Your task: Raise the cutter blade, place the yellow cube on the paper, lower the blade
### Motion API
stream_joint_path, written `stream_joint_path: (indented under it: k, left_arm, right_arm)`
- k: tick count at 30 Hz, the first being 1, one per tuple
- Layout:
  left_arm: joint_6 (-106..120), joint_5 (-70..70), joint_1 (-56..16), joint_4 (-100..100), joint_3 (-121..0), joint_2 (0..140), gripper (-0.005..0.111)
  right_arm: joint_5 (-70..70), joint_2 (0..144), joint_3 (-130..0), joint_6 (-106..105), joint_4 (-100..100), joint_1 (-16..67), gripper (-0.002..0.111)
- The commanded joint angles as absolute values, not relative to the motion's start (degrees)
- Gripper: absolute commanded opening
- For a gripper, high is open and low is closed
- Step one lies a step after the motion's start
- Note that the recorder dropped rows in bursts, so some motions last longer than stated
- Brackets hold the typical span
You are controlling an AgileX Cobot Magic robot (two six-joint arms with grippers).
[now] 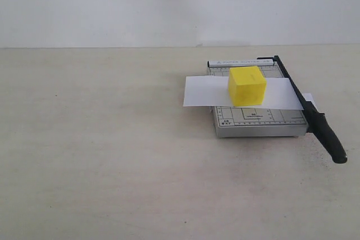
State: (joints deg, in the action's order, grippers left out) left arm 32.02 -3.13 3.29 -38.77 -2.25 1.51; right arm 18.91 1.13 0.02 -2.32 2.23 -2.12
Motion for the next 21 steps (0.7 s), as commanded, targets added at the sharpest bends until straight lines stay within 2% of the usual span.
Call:
stream_joint_path:
  k: [1, 5, 9, 21]
  left_arm:
    - [32.33, 2.77, 3.52, -43.64, 0.00, 1.17, 0.004]
    - [30.84, 13.49, 6.14, -42.10, 0.00, 0.00, 0.004]
    - [31.09, 23.77, 6.10, -29.84, 0.00, 0.00, 0.004]
    - [29.74, 13.46, 6.07, -36.07, 0.00, 0.00, 0.004]
  right_arm:
    - [18.48, 1.33, 0.00, -2.11, 2.27, -2.29, 0.000]
    - [18.48, 1.33, 0.00, -2.11, 2.39, -2.29, 0.000]
    - [18.47, 1.33, 0.00, -2.11, 2.37, -2.29, 0.000]
    - [18.47, 1.33, 0.00, -2.00, 2.37, -2.29, 0.000]
